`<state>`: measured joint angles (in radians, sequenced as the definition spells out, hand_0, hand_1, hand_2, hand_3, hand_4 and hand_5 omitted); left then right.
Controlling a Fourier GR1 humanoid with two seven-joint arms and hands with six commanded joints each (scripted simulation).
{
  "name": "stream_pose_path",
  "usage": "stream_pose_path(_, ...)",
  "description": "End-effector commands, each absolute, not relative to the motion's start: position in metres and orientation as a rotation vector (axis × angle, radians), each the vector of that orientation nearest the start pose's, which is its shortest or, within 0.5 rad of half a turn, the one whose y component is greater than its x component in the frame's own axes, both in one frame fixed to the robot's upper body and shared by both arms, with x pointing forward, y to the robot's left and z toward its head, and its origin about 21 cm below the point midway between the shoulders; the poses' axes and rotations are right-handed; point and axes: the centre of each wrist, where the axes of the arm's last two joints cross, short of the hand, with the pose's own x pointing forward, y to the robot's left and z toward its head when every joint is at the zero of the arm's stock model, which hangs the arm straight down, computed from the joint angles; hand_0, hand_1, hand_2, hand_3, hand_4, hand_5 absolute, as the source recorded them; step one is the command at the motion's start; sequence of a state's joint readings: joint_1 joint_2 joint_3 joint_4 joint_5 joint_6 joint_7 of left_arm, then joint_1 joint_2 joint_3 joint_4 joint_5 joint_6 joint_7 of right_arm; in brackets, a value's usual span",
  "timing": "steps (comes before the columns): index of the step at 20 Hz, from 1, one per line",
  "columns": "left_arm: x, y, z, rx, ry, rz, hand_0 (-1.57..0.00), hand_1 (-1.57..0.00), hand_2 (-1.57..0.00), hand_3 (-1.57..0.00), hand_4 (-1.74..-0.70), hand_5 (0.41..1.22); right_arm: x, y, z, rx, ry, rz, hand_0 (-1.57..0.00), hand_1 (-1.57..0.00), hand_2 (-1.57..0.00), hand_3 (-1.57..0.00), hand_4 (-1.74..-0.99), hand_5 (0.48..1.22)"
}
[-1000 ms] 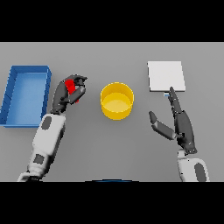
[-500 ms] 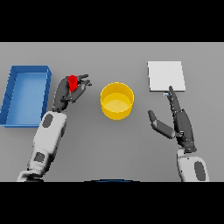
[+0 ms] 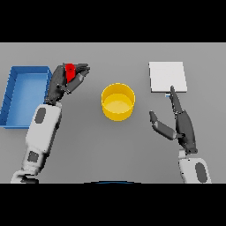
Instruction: Pick up the red beaker and tilt it to pour out 1 green nut into yellow bowl. Pick up the yellow bowl and place it on the metallic measuring scale.
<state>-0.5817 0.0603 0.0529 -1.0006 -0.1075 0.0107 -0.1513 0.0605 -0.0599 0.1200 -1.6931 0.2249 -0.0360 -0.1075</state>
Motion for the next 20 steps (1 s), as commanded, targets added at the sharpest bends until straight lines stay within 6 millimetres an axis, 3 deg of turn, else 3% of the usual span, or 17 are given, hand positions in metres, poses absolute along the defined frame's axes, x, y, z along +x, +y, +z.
stream_pose_path(1, 0.382, 0.19, 0.029, 0.033, -1.686, -0.299, -1.56, -1.56, -1.56, -1.55, -1.72, 1.133, 0.232, -0.217, 0.013, -0.16, -1.75, 0.279, 0.0, 0.0, 0.0, 0.0, -1.219, 0.659)
stream_pose_path(4, 0.386, 0.197, 0.035, 0.065, -1.678, -0.357, -1.56, -1.56, -1.56, -1.55, -1.72, 1.139, 0.231, -0.218, 0.014, -0.164, -1.748, 0.284, 0.0, 0.0, 0.0, 0.0, -1.219, 0.661)
stream_pose_path(9, 0.394, 0.191, 0.055, 0.233, -1.652, -0.667, -1.57, -1.57, -1.57, -1.56, -1.74, 1.12, 0.226, -0.216, 0.015, -0.176, -1.736, 0.295, 0.0, 0.0, 0.0, 0.0, -1.194, 0.658)
stream_pose_path(14, 0.4, 0.164, 0.084, 0.393, -1.596, -1.026, -1.57, -1.57, -1.57, -1.57, -1.74, 1.134, 0.23, -0.217, 0.017, -0.176, -1.708, 0.301, 0.0, 0.0, 0.0, 0.0, -1.178, 0.667)
stream_pose_path(20, 0.401, 0.134, 0.095, 0.647, -1.472, -1.453, -1.57, -1.57, -1.57, -1.57, -1.74, 1.191, 0.23, -0.214, 0.018, -0.15, -1.712, 0.283, 0.0, 0.0, 0.0, 0.0, -1.182, 0.674)
